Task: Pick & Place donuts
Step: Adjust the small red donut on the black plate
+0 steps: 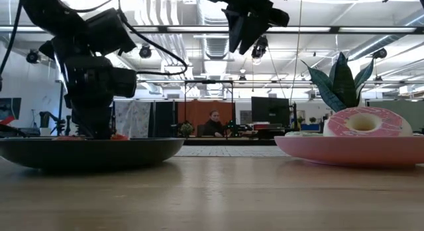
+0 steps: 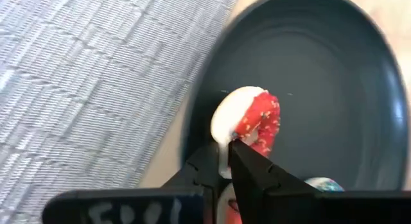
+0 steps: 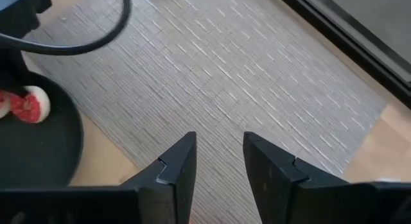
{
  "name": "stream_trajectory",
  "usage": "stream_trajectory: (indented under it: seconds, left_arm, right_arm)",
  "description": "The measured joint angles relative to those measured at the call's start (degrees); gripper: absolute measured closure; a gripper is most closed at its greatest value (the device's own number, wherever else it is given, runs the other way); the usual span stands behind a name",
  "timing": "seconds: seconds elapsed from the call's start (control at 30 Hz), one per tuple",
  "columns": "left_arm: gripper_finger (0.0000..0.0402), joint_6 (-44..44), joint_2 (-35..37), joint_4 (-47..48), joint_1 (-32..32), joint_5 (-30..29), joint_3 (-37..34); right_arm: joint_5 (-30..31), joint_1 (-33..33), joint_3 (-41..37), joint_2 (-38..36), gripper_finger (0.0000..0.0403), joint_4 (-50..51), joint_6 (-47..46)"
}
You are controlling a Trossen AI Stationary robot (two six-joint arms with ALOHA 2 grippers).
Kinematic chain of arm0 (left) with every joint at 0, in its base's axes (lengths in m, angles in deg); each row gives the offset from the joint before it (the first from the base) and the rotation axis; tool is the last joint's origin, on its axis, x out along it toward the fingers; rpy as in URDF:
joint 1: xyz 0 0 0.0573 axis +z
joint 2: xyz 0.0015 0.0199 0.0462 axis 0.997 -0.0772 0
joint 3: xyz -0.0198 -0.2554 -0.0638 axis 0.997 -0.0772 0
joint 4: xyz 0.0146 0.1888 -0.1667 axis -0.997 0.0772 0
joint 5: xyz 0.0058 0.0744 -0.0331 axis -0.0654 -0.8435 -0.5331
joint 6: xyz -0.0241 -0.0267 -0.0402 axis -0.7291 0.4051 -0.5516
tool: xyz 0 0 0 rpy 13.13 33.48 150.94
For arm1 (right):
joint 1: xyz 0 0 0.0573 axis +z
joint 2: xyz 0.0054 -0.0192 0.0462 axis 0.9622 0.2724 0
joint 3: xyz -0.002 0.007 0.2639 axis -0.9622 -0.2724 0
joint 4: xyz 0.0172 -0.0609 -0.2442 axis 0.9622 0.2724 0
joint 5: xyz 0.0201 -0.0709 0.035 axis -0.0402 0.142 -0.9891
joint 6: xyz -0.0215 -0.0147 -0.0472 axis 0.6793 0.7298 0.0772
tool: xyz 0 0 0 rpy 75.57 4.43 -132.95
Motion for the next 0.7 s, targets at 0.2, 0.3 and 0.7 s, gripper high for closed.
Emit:
stream_trajectory:
  seconds: [0.2,0.3,0.7]
  left_arm:
    - [0.0362,-1.3,0.0,0.1,0.1,-0.7,0.5]
    - [0.0356,-1.1,0.0,1.0,0.1,-1.0,1.4]
    - [0.0352,-0.3,0.4,11.1,0.1,-7.4,4.9]
  right_arm:
    - [0.1,0.0,-2.2,-1.0,0.0284,0.1,-1.6]
    - [0.1,0.0,-2.5,-1.0,0.0284,0.0,-1.6]
    - [0.0,0.0,-3.2,-1.1,0.0284,0.0,-0.2]
